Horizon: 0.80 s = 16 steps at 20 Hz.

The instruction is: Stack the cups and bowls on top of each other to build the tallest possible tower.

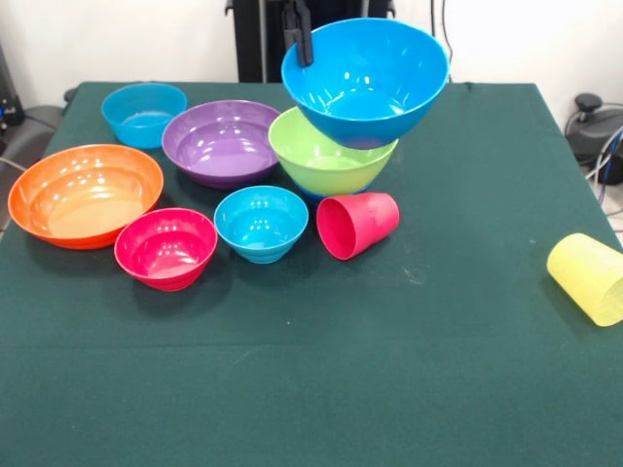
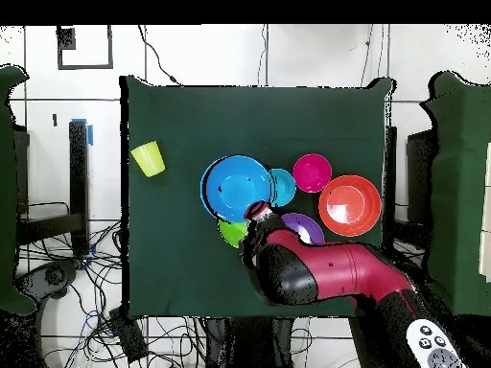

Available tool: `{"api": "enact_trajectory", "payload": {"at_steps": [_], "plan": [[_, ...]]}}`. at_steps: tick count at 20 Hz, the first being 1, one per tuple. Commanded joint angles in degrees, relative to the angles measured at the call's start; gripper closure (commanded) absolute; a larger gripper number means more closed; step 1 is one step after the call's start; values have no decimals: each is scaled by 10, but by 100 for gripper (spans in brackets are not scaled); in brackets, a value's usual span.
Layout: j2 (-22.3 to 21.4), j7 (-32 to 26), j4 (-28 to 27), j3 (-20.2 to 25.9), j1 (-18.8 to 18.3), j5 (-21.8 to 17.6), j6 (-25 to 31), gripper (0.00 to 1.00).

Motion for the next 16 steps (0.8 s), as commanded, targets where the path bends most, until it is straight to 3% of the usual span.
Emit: {"api": "enact_trajectory", "payload": {"at_steps": [1,16], "plan": [[28,-42,28,22,-8,-14,26,100],[48,-47,27,13,-17,-39,11,100]]}}
